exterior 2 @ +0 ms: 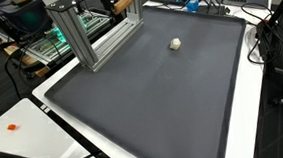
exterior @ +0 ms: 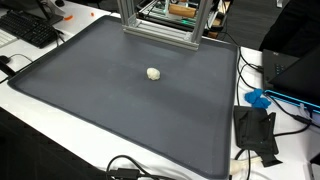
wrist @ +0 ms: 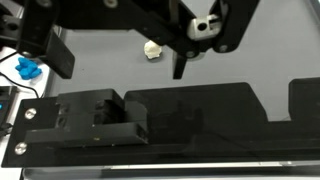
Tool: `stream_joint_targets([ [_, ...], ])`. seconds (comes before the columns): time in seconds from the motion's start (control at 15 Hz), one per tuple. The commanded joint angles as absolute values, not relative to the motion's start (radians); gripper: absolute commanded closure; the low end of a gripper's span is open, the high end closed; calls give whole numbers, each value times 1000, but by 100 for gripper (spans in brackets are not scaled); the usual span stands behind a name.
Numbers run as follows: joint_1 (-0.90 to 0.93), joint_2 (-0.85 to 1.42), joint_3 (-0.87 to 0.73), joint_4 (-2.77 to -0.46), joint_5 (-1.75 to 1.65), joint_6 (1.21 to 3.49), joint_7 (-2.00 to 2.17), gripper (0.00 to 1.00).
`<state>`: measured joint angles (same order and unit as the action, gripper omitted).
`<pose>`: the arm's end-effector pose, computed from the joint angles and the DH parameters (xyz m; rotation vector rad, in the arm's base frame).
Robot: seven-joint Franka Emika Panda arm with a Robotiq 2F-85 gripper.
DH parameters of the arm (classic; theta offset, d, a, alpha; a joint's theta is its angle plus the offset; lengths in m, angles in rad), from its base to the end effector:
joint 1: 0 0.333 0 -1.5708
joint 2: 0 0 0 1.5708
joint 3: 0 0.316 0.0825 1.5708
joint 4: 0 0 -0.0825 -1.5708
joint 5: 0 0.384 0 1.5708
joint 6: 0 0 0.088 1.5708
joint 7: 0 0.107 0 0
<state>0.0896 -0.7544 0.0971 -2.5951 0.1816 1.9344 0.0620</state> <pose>0.3261 0.0765 0.4977 -3.0226 -0.0675 -0.1219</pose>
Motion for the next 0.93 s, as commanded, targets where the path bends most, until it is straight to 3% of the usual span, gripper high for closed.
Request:
stream_joint_targets([
  [0.0, 131, -832, 125, -2665, 227, 1973, 94, 0],
  [0.87, 169, -862, 221, -2706, 205, 1967, 182, 0],
])
